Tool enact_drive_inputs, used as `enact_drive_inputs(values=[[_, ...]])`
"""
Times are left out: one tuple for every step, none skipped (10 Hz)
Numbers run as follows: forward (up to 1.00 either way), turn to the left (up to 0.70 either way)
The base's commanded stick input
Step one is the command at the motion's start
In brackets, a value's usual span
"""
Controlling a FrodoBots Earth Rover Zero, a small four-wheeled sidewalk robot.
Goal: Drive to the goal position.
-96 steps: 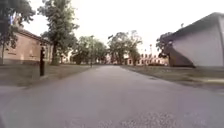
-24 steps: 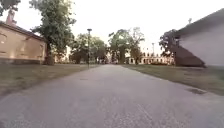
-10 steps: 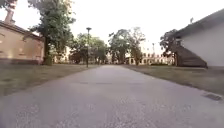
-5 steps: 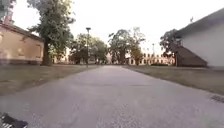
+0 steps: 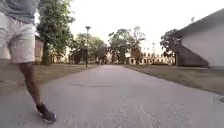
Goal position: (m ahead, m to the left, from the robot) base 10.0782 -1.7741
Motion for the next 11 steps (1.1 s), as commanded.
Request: enact_drive_inputs(values=[[0.45,0.00],[0.45,0.00],[0.45,0.00],[0.45,0.00],[0.45,0.00],[0.45,0.00],[0.45,0.00],[0.45,0.00],[0.45,0.00],[0.45,0.00],[0.45,0.00]])
